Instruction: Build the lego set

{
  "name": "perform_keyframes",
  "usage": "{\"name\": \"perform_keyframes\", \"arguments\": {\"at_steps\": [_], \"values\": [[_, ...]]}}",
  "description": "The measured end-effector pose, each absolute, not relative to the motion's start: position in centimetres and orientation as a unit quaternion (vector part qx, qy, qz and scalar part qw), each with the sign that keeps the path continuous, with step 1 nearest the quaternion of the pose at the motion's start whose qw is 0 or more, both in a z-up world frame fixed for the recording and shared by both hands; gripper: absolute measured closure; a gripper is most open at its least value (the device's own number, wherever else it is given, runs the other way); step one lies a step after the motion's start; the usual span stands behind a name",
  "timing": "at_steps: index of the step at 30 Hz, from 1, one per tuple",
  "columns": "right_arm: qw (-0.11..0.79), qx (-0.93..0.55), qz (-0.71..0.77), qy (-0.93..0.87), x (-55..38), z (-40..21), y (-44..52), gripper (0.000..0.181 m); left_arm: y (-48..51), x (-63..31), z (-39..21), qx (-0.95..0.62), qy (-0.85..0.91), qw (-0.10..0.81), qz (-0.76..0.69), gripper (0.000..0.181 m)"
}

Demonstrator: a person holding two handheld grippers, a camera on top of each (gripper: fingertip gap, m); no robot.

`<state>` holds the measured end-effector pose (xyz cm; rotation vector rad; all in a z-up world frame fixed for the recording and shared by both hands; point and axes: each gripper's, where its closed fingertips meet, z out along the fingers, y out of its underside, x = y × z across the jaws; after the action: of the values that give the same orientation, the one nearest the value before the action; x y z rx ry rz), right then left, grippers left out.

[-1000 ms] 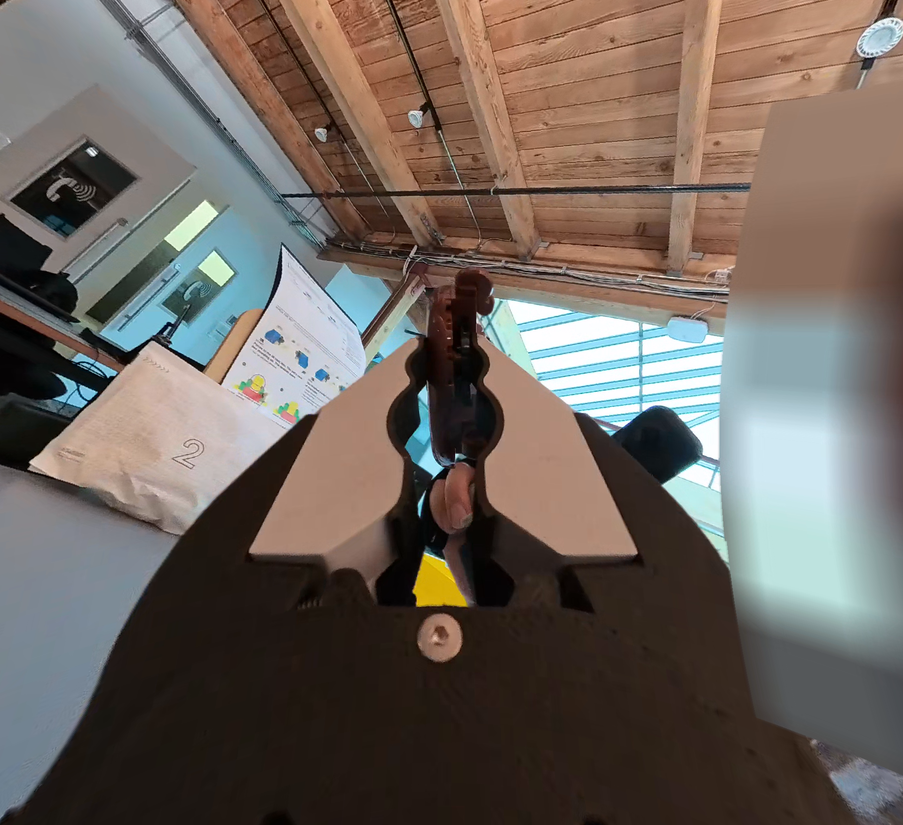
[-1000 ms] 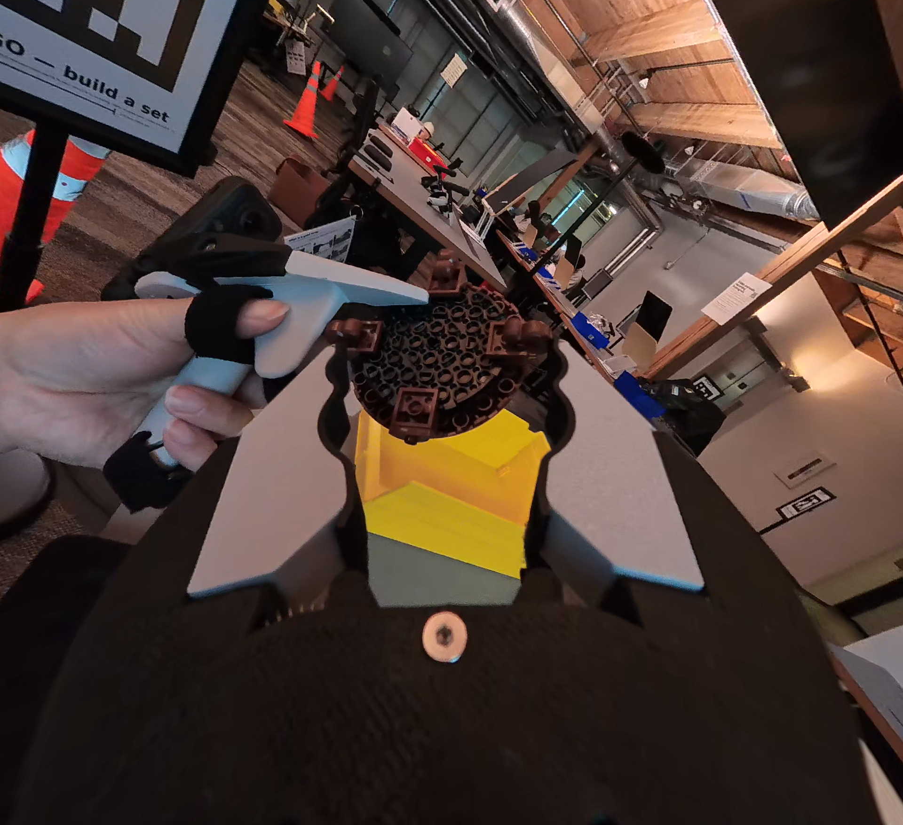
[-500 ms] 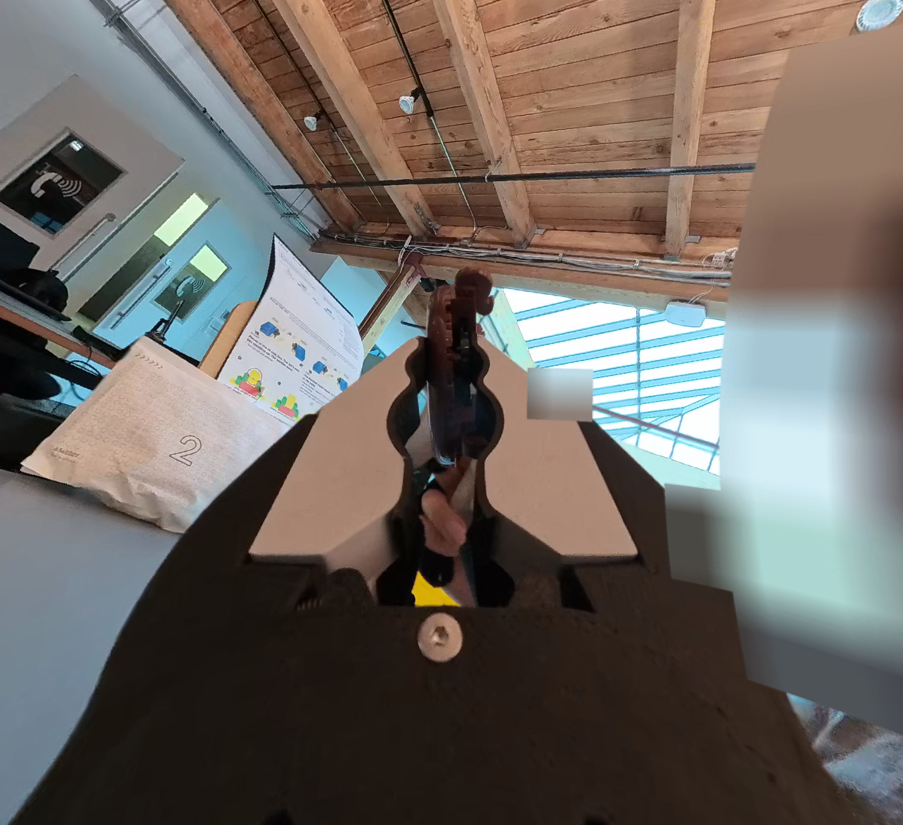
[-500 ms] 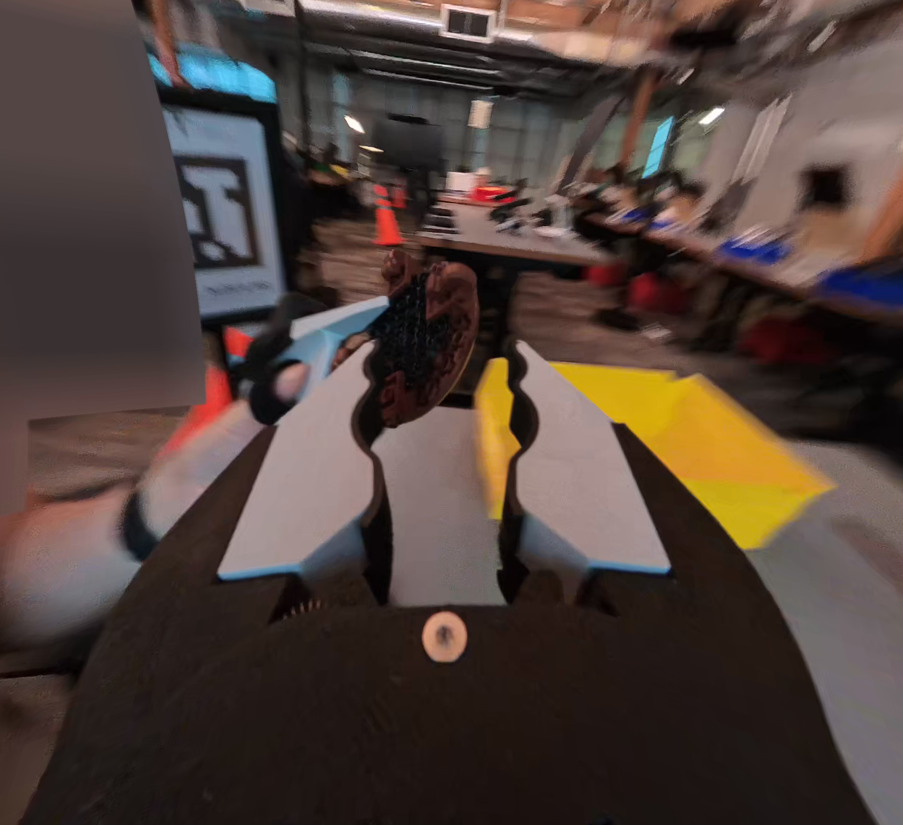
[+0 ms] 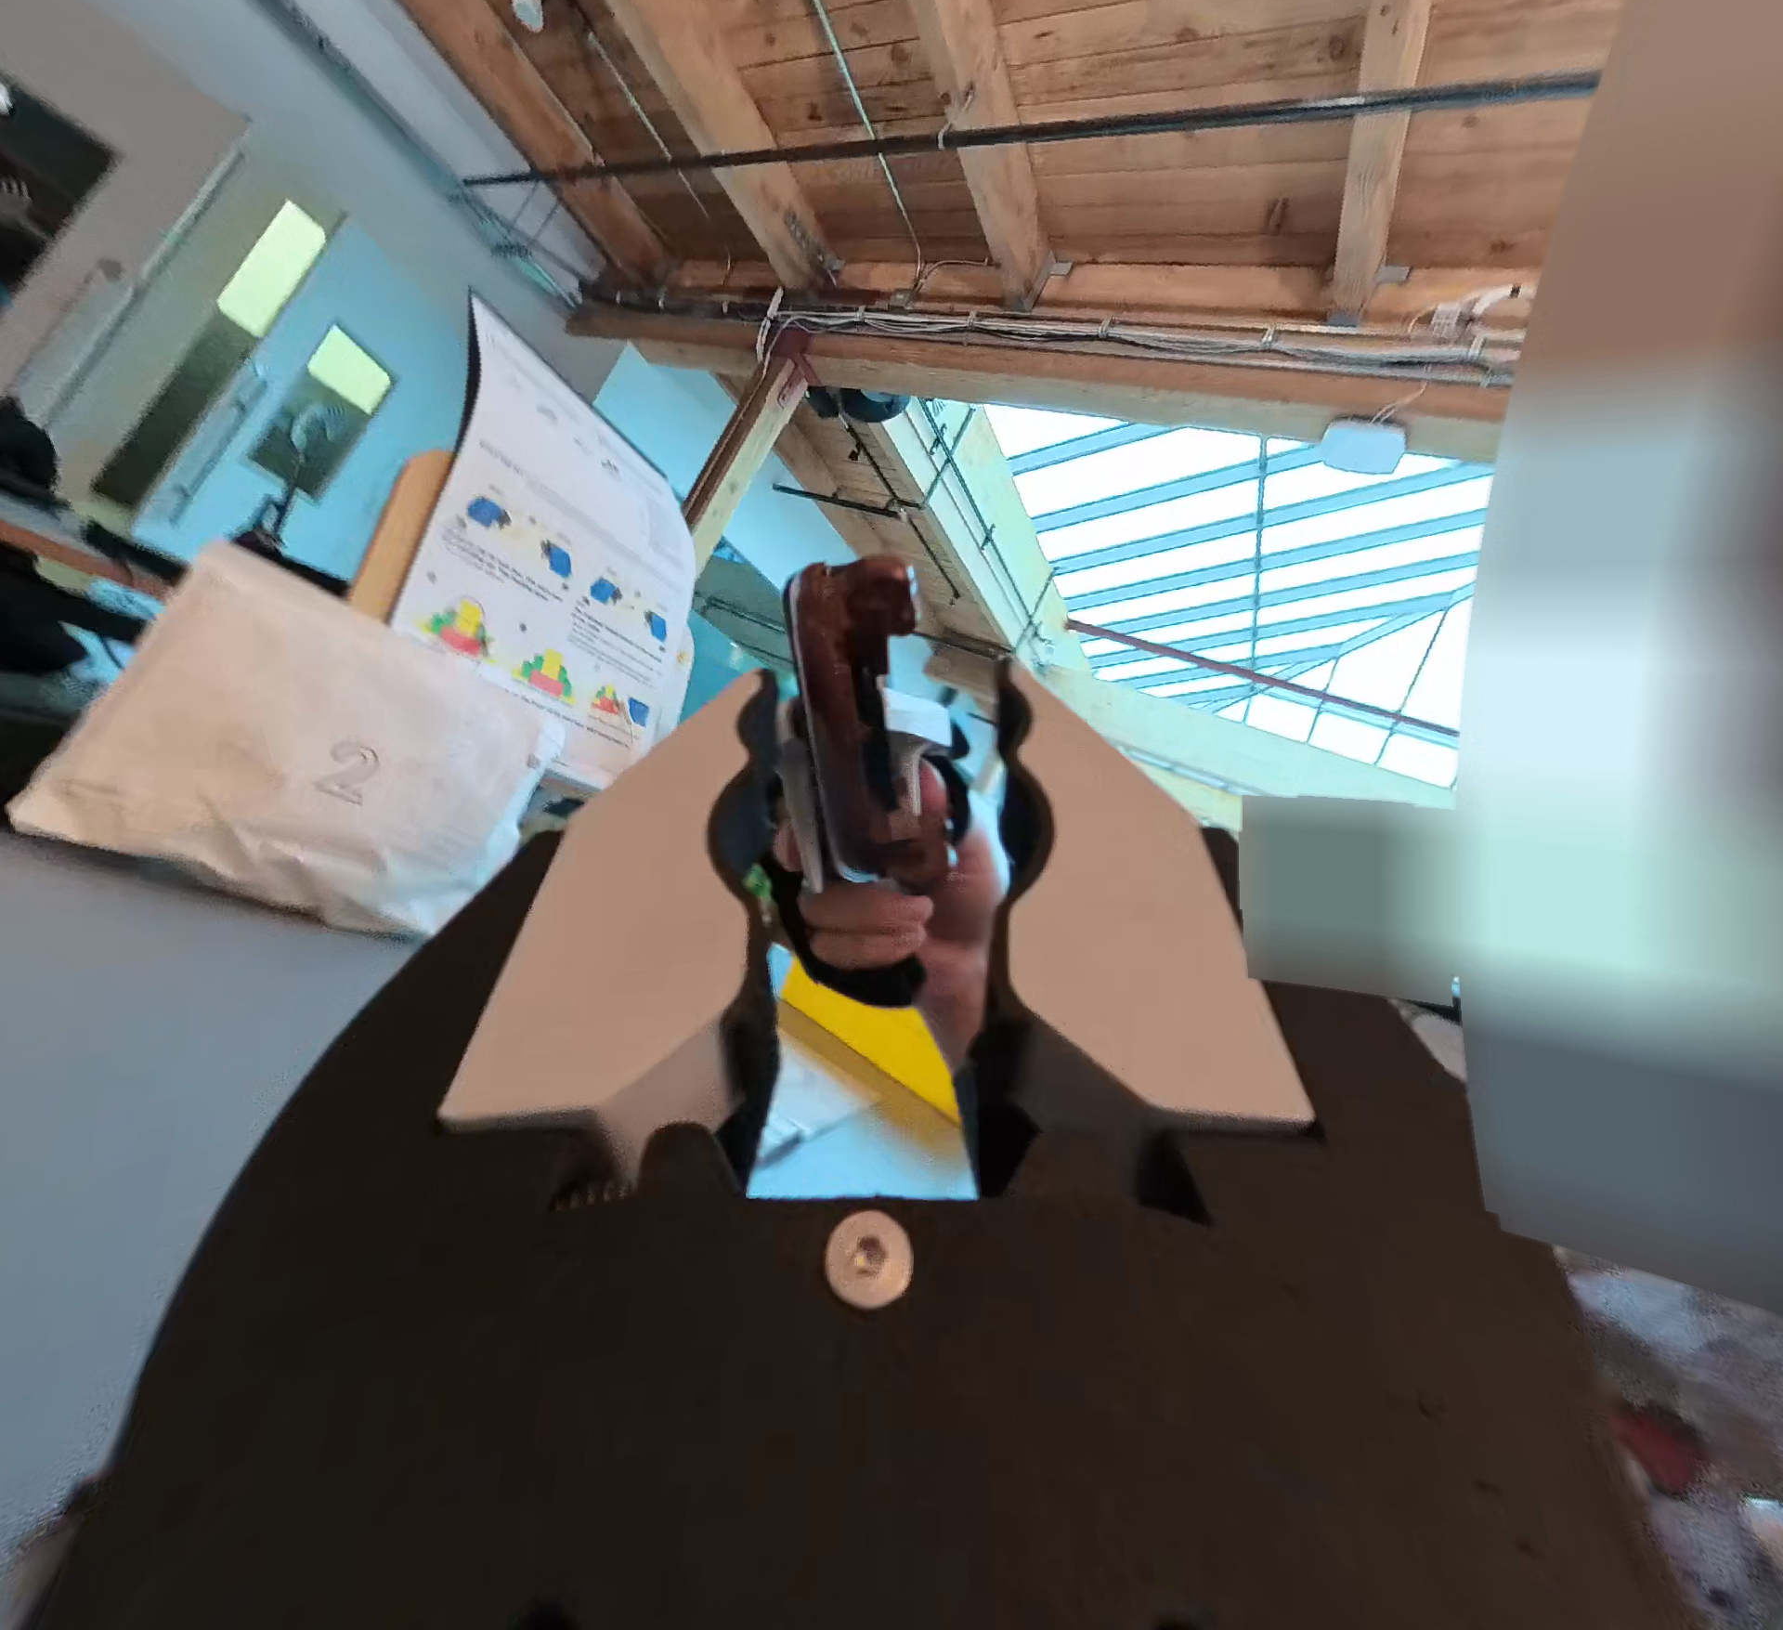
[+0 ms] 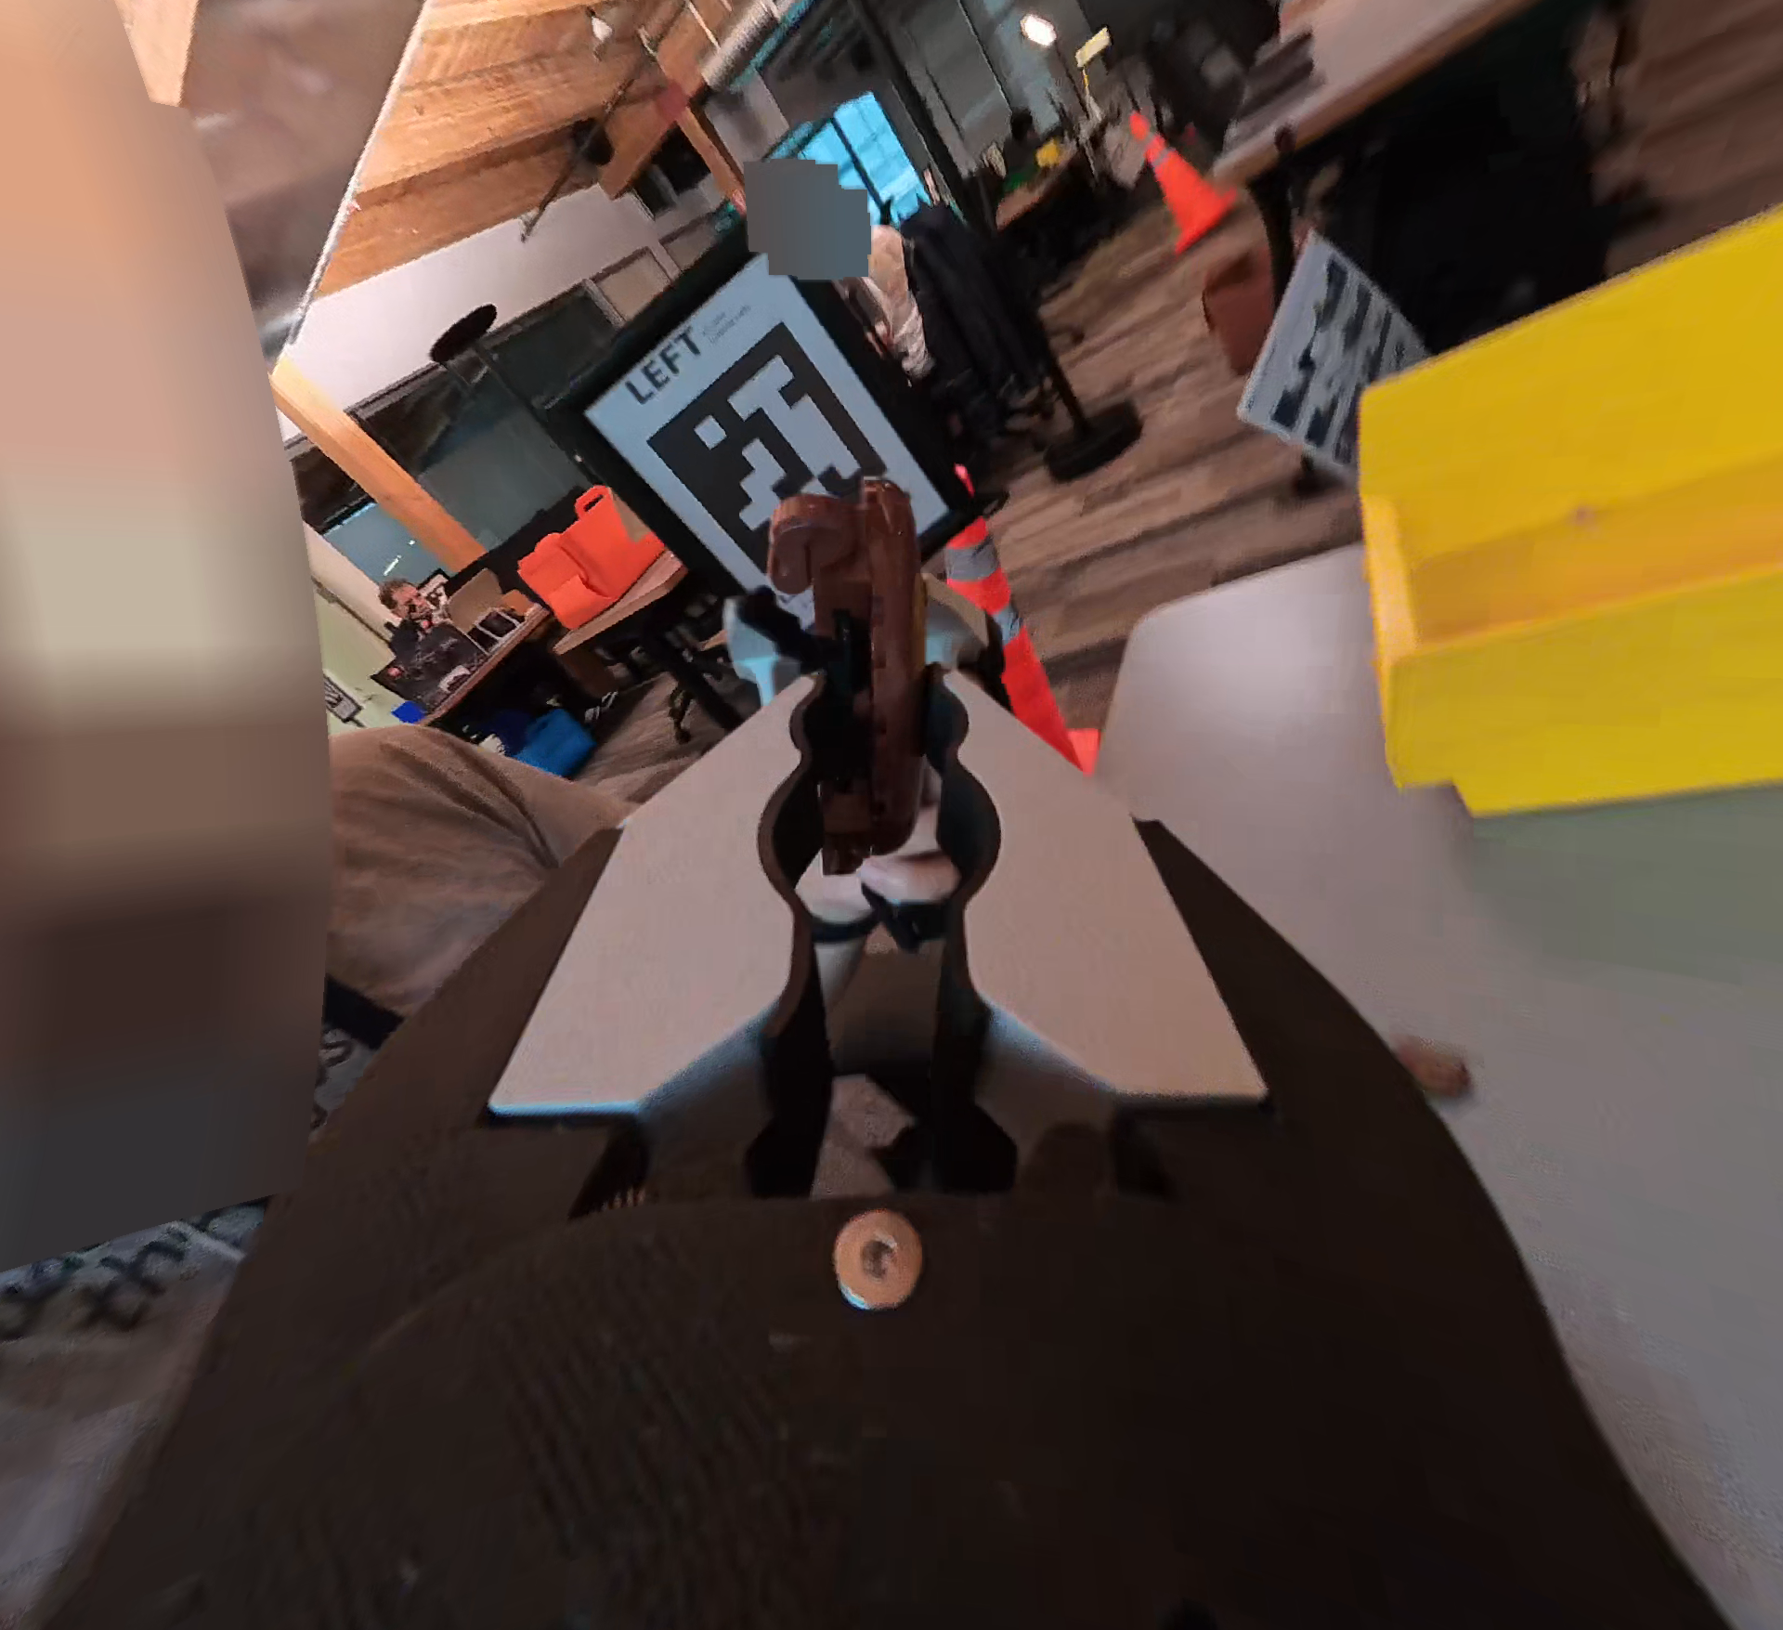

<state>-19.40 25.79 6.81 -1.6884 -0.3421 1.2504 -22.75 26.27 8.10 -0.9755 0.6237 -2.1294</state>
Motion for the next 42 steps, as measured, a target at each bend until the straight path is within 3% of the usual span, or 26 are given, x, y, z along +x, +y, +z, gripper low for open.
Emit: {"name": "perform_keyframes", "arguments": {"at_steps": [2, 8, 12, 20, 25, 28, 32, 35, 38, 42], "values": [[0.448, -0.723, 0.508, -0.135, -18.1, 5.6, 25.5, 0.165, 26.9, -23.2, 7.4, -0.394, 0.236, 0.304, -0.835, 0.12], [0.26, -0.799, 0.498, -0.215, -17.8, 3.6, 22.3, 0.165, 26.9, -20.5, 5.9, -0.466, 0.362, 0.167, -0.79, 0.125], [0.181, -0.83, 0.452, -0.273, -18.8, 3.4, 22.0, 0.164, 23.6, -19.0, 4.5, -0.477, 0.485, 0.076, -0.729, 0.126], [0.125, -0.855, 0.398, -0.309, -19.7, 2.6, 23.2, 0.164, 21.5, -19.3, 2.6, -0.465, 0.538, 0.021, -0.702, 0.159], [0.164, -0.841, 0.415, -0.307, -20.4, 1.8, 24.8, 0.161, 23.1, -19.6, 1.1, -0.465, 0.518, 0.074, -0.715, 0.163], [0.27, -0.816, 0.435, -0.268, -18.0, 2.6, 27.2, 0.144, 25.2, -21.0, 0.5, -0.484, 0.477, 0.11, -0.726, 0.163], [0.427, -0.817, 0.375, -0.091, -12.8, -1.2, 31.6, 0.14, 29.3, -23.9, -0.9, -0.535, 0.417, 0.2, -0.707, 0.164], [0.39, -0.873, 0.258, -0.137, -14.6, -8.3, 30.3, 0.144, 32.5, -26.0, -1.3, -0.567, 0.368, 0.285, -0.68, 0.164], [0.324, -0.927, 0.082, -0.171, -14.6, -13.2, 29.9, 0.149, 33.1, -26.4, -1.3, -0.571, 0.339, 0.314, -0.678, 0.165], [0.276, -0.953, 0.06, -0.113, -17.1, -15.3, 29.4, 0.148, 31.8, -25.7, -1.0, -0.56, 0.338, 0.323, -0.684, 0.165]]}}
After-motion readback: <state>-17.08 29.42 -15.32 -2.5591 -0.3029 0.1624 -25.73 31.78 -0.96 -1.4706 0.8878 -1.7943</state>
